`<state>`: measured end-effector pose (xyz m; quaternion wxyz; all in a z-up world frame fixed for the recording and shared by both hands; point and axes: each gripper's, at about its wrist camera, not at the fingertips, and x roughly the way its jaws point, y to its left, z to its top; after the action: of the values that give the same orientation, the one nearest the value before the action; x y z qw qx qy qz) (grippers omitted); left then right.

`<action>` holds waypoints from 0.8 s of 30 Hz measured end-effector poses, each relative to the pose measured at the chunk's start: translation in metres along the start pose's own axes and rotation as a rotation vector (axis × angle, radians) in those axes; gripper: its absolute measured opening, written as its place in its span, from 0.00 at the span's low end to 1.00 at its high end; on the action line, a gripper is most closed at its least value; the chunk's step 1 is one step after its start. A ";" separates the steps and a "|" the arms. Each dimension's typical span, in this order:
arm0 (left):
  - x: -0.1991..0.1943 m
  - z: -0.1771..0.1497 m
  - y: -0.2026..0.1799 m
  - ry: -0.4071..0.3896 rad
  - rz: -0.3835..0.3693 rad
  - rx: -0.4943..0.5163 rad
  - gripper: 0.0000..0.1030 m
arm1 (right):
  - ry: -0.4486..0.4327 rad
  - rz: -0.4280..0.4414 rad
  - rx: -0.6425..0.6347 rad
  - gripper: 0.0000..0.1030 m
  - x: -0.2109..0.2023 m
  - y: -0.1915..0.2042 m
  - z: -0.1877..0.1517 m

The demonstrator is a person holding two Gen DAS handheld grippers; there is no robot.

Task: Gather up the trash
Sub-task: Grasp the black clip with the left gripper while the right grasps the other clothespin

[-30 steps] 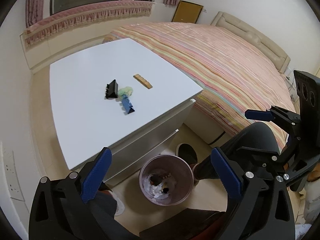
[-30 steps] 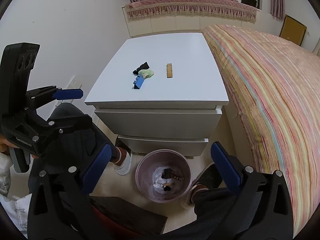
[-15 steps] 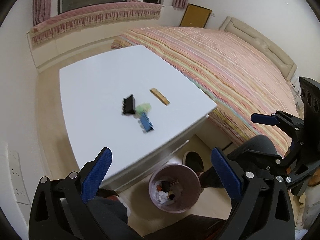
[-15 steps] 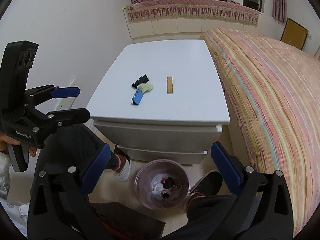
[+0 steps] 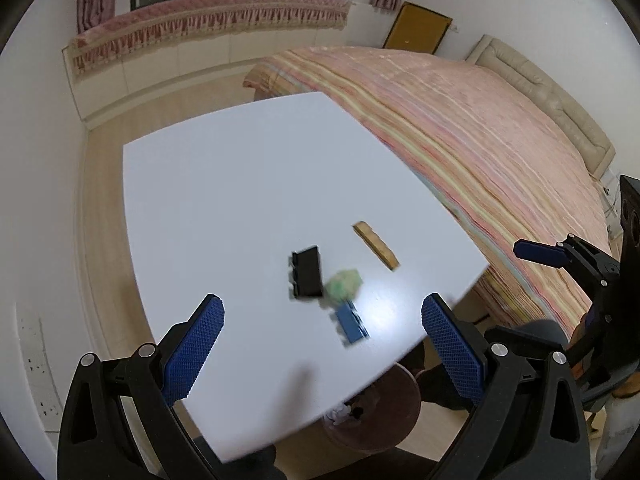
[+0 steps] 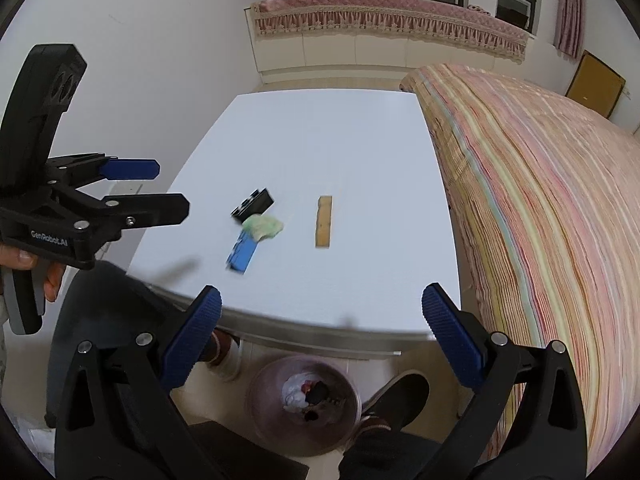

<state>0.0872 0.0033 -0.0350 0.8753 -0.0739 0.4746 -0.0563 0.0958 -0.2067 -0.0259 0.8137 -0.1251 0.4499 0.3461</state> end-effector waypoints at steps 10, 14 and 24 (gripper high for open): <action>0.054 0.013 0.017 0.083 0.002 -0.037 0.91 | 0.044 0.018 -0.039 0.80 0.052 -0.004 0.022; 0.067 0.014 0.020 0.107 0.004 -0.035 0.76 | 0.053 0.023 -0.034 0.72 0.069 -0.008 0.026; 0.076 0.016 0.016 0.107 -0.005 -0.007 0.38 | 0.059 0.021 -0.077 0.40 0.093 -0.003 0.034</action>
<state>0.1429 0.0074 -0.0921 0.8481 -0.0750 0.5210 -0.0606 0.1532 -0.1494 -0.0833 0.7910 -0.1618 0.4612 0.3680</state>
